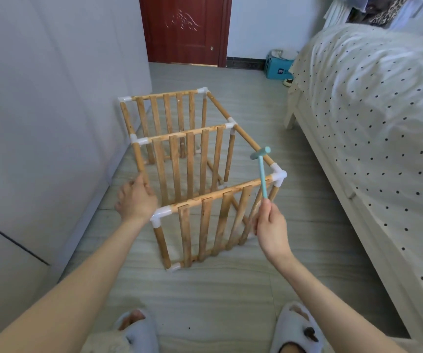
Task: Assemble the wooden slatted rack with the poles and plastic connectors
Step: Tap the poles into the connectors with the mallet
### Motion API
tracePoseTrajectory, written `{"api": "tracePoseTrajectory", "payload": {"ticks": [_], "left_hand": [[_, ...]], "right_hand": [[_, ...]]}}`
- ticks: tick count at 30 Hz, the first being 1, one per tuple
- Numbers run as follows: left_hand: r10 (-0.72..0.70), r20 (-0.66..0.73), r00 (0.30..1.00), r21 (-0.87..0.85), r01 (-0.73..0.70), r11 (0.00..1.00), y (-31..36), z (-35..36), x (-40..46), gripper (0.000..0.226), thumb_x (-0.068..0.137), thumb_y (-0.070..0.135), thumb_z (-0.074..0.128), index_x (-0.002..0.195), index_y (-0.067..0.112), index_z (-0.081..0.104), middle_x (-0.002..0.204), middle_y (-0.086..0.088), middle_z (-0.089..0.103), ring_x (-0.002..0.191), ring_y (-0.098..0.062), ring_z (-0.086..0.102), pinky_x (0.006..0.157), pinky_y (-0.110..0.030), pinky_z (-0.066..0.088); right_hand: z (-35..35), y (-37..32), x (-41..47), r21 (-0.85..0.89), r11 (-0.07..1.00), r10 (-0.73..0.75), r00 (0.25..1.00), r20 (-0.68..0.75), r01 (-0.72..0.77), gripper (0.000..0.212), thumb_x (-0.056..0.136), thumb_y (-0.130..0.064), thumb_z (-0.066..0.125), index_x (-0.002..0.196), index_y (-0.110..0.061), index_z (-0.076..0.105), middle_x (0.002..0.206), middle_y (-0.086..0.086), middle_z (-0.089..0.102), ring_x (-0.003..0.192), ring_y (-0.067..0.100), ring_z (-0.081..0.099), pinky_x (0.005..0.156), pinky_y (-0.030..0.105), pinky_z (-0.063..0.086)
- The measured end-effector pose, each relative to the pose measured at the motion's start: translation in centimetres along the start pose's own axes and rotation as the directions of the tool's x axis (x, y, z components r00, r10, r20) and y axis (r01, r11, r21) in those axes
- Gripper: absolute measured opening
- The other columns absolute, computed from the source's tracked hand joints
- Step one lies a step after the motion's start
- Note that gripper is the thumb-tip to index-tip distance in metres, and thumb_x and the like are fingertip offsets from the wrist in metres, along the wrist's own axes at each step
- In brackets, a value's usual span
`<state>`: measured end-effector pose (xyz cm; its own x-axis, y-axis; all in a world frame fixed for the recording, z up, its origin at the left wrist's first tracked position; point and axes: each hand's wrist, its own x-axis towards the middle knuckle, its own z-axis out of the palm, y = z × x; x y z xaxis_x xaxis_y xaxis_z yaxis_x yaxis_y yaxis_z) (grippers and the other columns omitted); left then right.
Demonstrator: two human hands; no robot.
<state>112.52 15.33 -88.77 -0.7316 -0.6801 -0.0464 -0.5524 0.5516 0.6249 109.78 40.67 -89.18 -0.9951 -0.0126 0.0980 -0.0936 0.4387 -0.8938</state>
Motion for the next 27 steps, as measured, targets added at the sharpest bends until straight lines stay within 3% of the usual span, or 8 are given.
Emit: {"api": "tracePoseTrajectory", "payload": {"ticks": [2,5,7,9,12,17,21,27], "left_hand": [[0.228,-0.052,0.972,0.209,-0.213,0.954,2.1,0.7,-1.6,0.043,0.1,0.023,0.032,0.143,0.021,0.033,0.14,-0.011,0.041,0.132,-0.03,0.033,0.108,-0.051,0.026],[0.425,0.249,0.87,0.082,-0.456,0.886,6.3,2.9,-4.3,0.05,0.101,0.04,0.023,0.149,0.026,0.018,0.134,-0.001,0.046,0.117,-0.023,0.053,0.092,-0.036,0.045],[0.434,0.387,0.813,0.239,-0.544,0.805,7.9,5.0,-5.6,0.053,0.099,0.047,0.021,0.149,0.028,0.015,0.127,-0.002,0.048,0.112,-0.024,0.054,0.091,-0.039,0.044],[0.386,0.369,0.846,0.413,-0.521,0.747,8.6,6.3,-5.6,0.052,0.098,0.049,0.026,0.144,0.024,0.028,0.126,-0.007,0.049,0.117,-0.027,0.047,0.097,-0.04,0.035],[0.287,0.355,0.89,0.388,-0.42,0.821,8.9,6.6,-4.8,0.033,0.099,0.042,0.032,0.121,0.022,0.046,0.114,-0.004,0.053,0.112,-0.024,0.047,0.094,-0.039,0.031],[0.244,0.39,0.888,0.342,-0.385,0.857,9.1,6.0,-3.9,0.022,0.1,0.035,0.032,0.114,0.025,0.046,0.105,0.0,0.051,0.109,-0.023,0.046,0.097,-0.043,0.03],[0.245,0.435,0.867,0.314,-0.401,0.86,8.3,5.1,-3.7,0.035,0.096,0.053,0.031,0.114,0.027,0.046,0.108,0.003,0.054,0.106,-0.019,0.048,0.1,-0.046,0.03],[0.366,0.344,0.865,0.093,-0.42,0.903,8.1,1.9,-2.3,0.024,0.095,0.053,0.035,0.098,0.032,0.046,0.087,0.009,0.057,0.087,-0.013,0.053,0.087,-0.037,0.035]], "right_hand": [[-1.5,0.7,2.0,0.056,0.992,0.116,0.985,-0.124,-0.11,0.043,0.102,-0.033,0.023,0.068,-0.017,0.044,0.066,0.002,0.053,0.071,0.028,0.055,0.077,0.05,0.048],[-2.6,1.9,5.1,0.122,0.961,0.267,0.944,-0.193,-0.246,0.04,0.103,-0.031,0.021,0.085,-0.011,0.051,0.092,0.008,0.061,0.093,0.029,0.059,0.091,0.048,0.046],[-2.8,2.1,7.2,0.179,0.929,0.354,0.919,-0.176,-0.323,0.043,0.103,-0.03,0.02,0.114,-0.003,0.052,0.118,0.014,0.058,0.109,0.028,0.054,0.093,0.036,0.043],[-2.8,1.9,9.4,0.269,0.883,0.425,0.899,-0.109,-0.385,0.047,0.104,-0.029,0.018,0.129,0.001,0.044,0.125,0.015,0.052,0.111,0.024,0.049,0.087,0.029,0.035],[-2.3,1.8,11.8,0.342,0.85,0.434,0.9,-0.026,-0.4,0.047,0.104,-0.029,0.018,0.133,0.0,0.039,0.125,0.014,0.05,0.112,0.023,0.047,0.088,0.028,0.033],[-1.3,2.4,13.7,0.441,0.817,0.425,0.905,-0.028,-0.371,0.048,0.103,-0.033,0.017,0.127,0.0,0.043,0.105,0.01,0.048,0.097,0.018,0.046,0.083,0.028,0.035],[-0.5,1.3,13.9,0.53,0.778,0.428,0.902,-0.055,-0.337,0.045,0.104,-0.031,0.017,0.129,-0.001,0.04,0.108,0.009,0.048,0.101,0.017,0.045,0.088,0.027,0.034],[-2.1,-5.1,13.8,0.41,0.907,0.18,0.967,-0.178,-0.093,0.04,0.104,-0.03,0.019,0.111,-0.001,0.046,0.1,0.008,0.048,0.098,0.019,0.047,0.089,0.03,0.036]]}}
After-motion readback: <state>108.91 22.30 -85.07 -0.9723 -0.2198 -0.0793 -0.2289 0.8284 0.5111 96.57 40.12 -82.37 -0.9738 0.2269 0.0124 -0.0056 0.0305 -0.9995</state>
